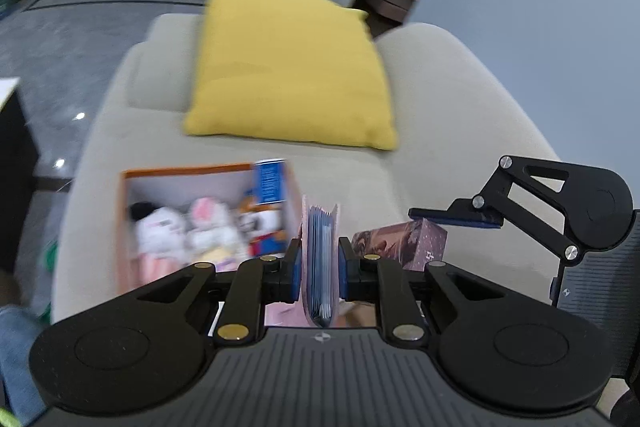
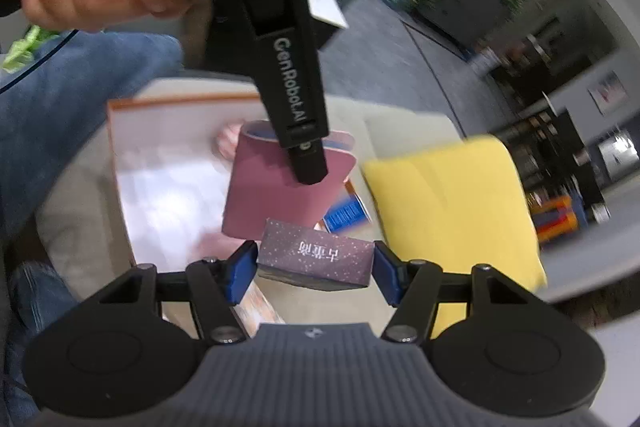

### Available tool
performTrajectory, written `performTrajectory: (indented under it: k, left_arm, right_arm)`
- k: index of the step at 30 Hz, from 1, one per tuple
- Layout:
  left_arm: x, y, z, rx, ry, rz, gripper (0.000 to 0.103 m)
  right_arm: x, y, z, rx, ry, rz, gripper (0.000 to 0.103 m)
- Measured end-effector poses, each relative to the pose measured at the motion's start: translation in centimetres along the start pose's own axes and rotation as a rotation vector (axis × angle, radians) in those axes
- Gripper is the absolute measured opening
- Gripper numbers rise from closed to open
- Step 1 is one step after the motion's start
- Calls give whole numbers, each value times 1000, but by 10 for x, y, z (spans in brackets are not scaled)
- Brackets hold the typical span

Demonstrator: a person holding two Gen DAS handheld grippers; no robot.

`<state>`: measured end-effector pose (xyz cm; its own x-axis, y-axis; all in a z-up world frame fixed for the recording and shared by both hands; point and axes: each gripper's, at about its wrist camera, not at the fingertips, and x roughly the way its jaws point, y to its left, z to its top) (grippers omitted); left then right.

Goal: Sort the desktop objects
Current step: 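Carry the pink wallet and purple card box over the orange box with both grippers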

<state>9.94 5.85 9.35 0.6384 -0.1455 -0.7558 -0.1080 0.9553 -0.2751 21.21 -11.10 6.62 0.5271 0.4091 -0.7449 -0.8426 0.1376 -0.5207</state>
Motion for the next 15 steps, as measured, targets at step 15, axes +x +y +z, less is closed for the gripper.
performTrajectory:
  k: [15]
  left_arm:
    - [81, 88, -46, -155, 141, 76, 19]
  right_arm:
    - [140, 22, 20, -26, 141, 340, 63]
